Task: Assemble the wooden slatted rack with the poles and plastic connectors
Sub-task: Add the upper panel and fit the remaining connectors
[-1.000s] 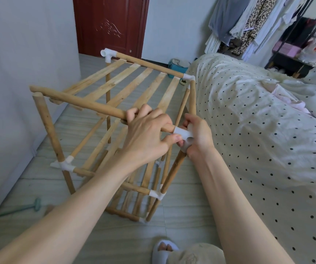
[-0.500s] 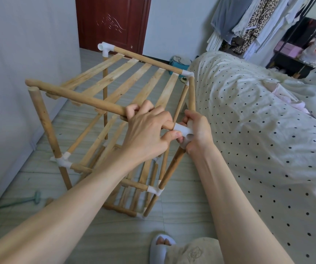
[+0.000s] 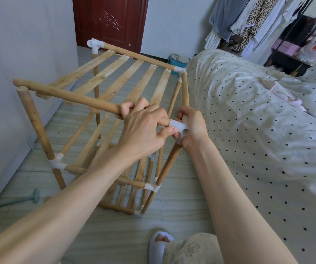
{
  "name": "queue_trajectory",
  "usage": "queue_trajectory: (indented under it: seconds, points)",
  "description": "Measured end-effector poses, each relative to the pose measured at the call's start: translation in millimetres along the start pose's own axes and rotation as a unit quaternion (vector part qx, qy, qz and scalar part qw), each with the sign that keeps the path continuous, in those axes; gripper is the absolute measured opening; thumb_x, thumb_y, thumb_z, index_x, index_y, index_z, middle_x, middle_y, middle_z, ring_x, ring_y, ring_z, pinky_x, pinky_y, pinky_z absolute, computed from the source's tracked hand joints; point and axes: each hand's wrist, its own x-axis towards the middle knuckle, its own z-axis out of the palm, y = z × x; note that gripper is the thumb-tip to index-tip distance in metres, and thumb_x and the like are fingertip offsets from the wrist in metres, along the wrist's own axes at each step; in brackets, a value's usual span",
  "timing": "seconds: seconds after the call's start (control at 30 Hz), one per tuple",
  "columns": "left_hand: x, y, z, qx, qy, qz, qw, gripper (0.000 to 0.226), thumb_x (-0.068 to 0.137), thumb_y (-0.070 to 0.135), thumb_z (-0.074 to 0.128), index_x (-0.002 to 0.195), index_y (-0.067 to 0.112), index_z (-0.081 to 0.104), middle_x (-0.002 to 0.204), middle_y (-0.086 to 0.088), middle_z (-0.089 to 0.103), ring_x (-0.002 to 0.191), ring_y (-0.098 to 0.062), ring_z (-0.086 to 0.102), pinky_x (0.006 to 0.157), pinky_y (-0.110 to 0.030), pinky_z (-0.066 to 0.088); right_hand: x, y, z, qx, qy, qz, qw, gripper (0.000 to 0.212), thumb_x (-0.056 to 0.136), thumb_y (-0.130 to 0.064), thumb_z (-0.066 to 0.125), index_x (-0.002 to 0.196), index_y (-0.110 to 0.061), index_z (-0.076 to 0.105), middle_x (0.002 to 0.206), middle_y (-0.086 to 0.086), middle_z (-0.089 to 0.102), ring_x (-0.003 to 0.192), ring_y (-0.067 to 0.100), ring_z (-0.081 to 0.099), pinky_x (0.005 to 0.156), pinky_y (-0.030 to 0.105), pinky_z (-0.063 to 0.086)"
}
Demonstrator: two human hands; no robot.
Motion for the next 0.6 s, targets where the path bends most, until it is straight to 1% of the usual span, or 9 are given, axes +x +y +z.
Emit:
queue_trajectory:
  seconds: [0.13,0.2,0.27,0.33,0.4,0.43,0.5,0.53,0.6]
  points:
    - [0.4,-7.7,-4.8,-0.012,-0.031,0.011,0.999,0.036,0.077,0.06,0.039,0.072,0.027,0.051,0.07,0.021,0.04,0.087,-0.01,0.037,0.075,-0.027,0.01,-3.0,6.9,2.9,0.025,0.003,-0.014,1.0,0.033,0.09,-0.018,0.05,0.06,-0.014,0.038,0.035,-0.006,0.035,0.03,0.012,0.035,0.037,0.013,0.026]
    - [-0.3,-12.2,-8.6,-0.02,-0.062,0.018,0.998,0.037,0.077,0.063,0.035,0.073,0.028,0.049,0.069,0.024,0.038,0.088,-0.008,0.035,0.077,-0.028,0.011,-6.2,14.3,1.6,0.023,-0.013,-0.036,0.999,0.032,0.094,-0.026,0.048,0.066,-0.014,0.041,0.037,-0.006,0.041,0.036,0.013,0.042,0.046,0.022,0.032]
    - [-1.6,-17.7,-11.9,-0.031,-0.08,0.029,0.996,0.042,0.076,0.065,0.032,0.076,0.028,0.052,0.071,0.025,0.041,0.09,-0.006,0.034,0.079,-0.028,0.012,-9.9,18.1,-1.0,-0.015,-0.042,-0.048,0.998,0.034,0.098,-0.034,0.042,0.07,-0.014,0.041,0.037,-0.007,0.046,0.036,0.013,0.046,0.054,0.028,0.035]
    - [-1.7,-25.7,-16.9,-0.051,-0.103,0.039,0.993,0.048,0.076,0.066,0.031,0.08,0.027,0.057,0.073,0.025,0.045,0.091,-0.004,0.034,0.079,-0.027,0.013,-14.6,17.3,-6.6,-0.063,-0.082,-0.037,0.994,0.038,0.099,-0.039,0.039,0.073,-0.012,0.042,0.04,-0.005,0.051,0.038,0.012,0.05,0.056,0.029,0.04]
    - [-1.0,-36.8,-22.2,-0.076,-0.117,0.045,0.989,0.051,0.075,0.067,0.032,0.084,0.026,0.063,0.075,0.025,0.048,0.093,-0.002,0.032,0.08,-0.026,0.013,-16.7,14.8,-10.8,-0.122,-0.137,-0.024,0.983,0.04,0.098,-0.043,0.04,0.074,-0.011,0.047,0.052,0.0,0.056,0.052,0.015,0.056,0.058,0.029,0.044]
    - [-0.6,-42.9,-24.7,-0.09,-0.119,0.043,0.988,0.051,0.075,0.066,0.034,0.085,0.026,0.064,0.077,0.025,0.05,0.096,-0.001,0.032,0.08,-0.025,0.013,-16.0,12.9,-12.0,-0.141,-0.15,-0.021,0.978,0.04,0.097,-0.043,0.042,0.073,-0.012,0.049,0.057,0.002,0.058,0.058,0.017,0.058,0.061,0.029,0.047]
    - [-0.7,-54.2,-29.2,-0.113,-0.119,0.024,0.986,0.044,0.077,0.063,0.034,0.084,0.03,0.062,0.081,0.024,0.054,0.103,-0.001,0.032,0.085,-0.024,0.013,-8.1,5.8,-11.8,-0.151,-0.13,-0.025,0.98,0.038,0.095,-0.043,0.047,0.074,-0.012,0.051,0.064,0.004,0.059,0.064,0.02,0.058,0.066,0.031,0.05]
    - [-1.2,-57.4,-30.8,-0.116,-0.113,0.013,0.987,0.038,0.078,0.061,0.033,0.081,0.033,0.06,0.081,0.024,0.054,0.105,0.0,0.032,0.087,-0.023,0.012,-3.4,0.7,-10.3,-0.139,-0.113,-0.028,0.983,0.035,0.095,-0.042,0.049,0.076,-0.012,0.051,0.067,0.004,0.059,0.064,0.02,0.058,0.065,0.031,0.05]
    - [-3.4,-59.9,-31.4,-0.101,-0.087,-0.003,0.991,0.036,0.082,0.055,0.029,0.074,0.033,0.056,0.079,0.026,0.051,0.103,0.002,0.032,0.086,-0.022,0.011,4.2,-8.4,-3.8,-0.089,-0.085,-0.029,0.992,0.026,0.095,-0.032,0.053,0.08,-0.011,0.051,0.07,0.006,0.055,0.059,0.018,0.056,0.054,0.026,0.047]
